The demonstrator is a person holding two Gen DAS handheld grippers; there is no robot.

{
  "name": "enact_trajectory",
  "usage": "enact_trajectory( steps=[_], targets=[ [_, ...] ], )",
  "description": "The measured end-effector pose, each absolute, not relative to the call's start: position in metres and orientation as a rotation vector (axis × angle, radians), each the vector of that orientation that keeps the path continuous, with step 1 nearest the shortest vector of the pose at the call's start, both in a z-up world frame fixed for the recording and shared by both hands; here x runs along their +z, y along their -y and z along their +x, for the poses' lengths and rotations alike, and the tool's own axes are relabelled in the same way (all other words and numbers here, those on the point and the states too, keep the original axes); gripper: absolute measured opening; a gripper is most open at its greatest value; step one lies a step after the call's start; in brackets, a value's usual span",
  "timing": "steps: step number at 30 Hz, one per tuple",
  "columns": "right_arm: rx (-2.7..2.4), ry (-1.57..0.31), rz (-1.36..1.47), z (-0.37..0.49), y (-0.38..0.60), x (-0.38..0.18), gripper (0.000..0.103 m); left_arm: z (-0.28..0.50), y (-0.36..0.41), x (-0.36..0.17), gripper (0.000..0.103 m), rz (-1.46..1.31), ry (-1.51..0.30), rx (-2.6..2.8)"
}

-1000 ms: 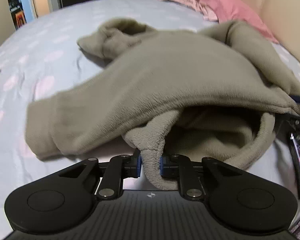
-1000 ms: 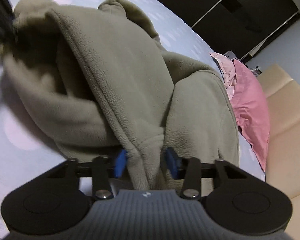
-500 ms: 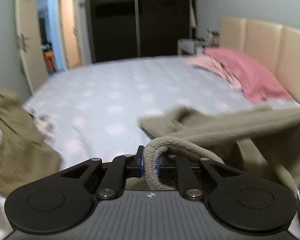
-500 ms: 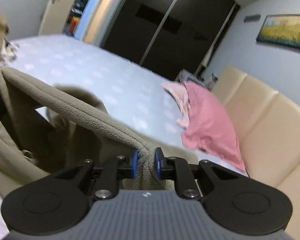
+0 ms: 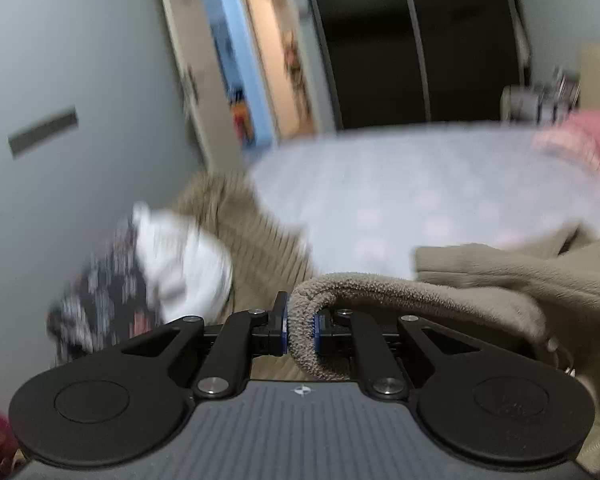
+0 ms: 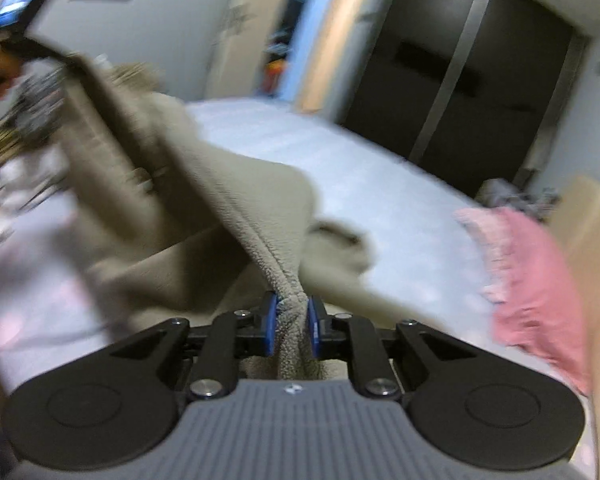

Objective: Fold clothes

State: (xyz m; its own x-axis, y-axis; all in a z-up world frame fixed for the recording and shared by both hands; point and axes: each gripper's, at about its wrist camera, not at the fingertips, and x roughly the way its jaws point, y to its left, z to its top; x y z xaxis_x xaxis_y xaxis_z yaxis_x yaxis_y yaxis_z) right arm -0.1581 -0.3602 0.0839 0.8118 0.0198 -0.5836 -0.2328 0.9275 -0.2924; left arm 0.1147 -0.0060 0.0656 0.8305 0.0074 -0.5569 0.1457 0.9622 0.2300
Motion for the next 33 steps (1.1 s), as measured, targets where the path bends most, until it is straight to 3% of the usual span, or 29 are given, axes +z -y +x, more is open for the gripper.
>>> enact_trajectory(
  steps=[5,10,13,15,18,23,25,33],
  targets=[
    [0.325,-0.758,-0.42,-0.166,0.33,0.026,0.018,0.109,-0.002,0.012,0.011,0.297,-0.759,-0.092],
    [0.43,-0.895,-0.478,-0.185,0.315,-0.013,0.018,0.092,-0.003,0.011,0.02,0.316,-0.796,-0.151],
    [0.493,-0.996,-0.507,-0.179,0.315,-0.037,0.018,0.084,-0.008,0.013,0.034,0.29,-0.812,-0.175],
    [0.526,-1.055,-0.544,-0.18,0.312,-0.053,0.018,0.075,-0.007,0.015,0.051,0.28,-0.811,-0.189],
    [0.53,-1.091,-0.58,-0.184,0.309,-0.069,0.018,0.057,-0.003,0.015,0.055,0.277,-0.809,-0.222],
    [0.506,-1.048,-0.527,-0.187,0.314,-0.052,0.031,0.03,0.01,0.014,0.067,0.222,-0.827,-0.31],
    [0.5,-1.016,-0.508,-0.19,0.321,-0.035,0.04,0.021,0.015,0.013,0.067,0.186,-0.847,-0.358],
    [0.36,-0.926,-0.465,-0.174,0.365,0.013,0.053,-0.003,0.046,-0.007,0.067,-0.011,-0.991,-0.527]
  ],
)
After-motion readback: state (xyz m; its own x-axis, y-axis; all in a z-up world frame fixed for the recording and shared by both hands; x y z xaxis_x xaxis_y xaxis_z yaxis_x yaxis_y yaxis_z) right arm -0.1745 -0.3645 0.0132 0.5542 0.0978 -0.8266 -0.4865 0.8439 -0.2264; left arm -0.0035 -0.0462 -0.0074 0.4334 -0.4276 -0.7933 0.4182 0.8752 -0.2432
